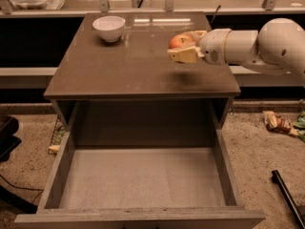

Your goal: Place apple into top drawer

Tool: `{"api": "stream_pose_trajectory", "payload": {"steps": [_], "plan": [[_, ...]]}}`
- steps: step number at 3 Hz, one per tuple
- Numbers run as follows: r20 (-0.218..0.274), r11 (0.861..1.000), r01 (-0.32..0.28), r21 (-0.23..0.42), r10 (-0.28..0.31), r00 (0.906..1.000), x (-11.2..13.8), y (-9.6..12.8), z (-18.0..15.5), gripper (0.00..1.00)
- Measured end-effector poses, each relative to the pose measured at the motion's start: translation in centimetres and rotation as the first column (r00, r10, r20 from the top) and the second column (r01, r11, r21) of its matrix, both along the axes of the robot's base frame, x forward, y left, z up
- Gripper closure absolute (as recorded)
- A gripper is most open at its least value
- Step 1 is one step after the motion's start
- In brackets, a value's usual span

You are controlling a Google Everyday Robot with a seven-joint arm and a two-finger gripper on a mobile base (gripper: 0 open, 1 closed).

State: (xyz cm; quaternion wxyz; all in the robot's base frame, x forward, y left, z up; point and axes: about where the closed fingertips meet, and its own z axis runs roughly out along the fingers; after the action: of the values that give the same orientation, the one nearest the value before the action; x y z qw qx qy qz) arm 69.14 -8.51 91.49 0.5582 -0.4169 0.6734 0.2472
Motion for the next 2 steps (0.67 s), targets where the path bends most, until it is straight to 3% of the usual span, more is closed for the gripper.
{"api": "stream_pose_trajectory", "payload": {"steps": [1, 2], "plan": [[-0.014, 0.998, -0.055, -0.039, 0.054, 0.9984, -8.7, 1.5, -0.5, 1.00], [-0.055, 0.990, -0.138, -0.006, 0.138, 0.9889, -14.3, 2.3, -4.3, 1.00]]}}
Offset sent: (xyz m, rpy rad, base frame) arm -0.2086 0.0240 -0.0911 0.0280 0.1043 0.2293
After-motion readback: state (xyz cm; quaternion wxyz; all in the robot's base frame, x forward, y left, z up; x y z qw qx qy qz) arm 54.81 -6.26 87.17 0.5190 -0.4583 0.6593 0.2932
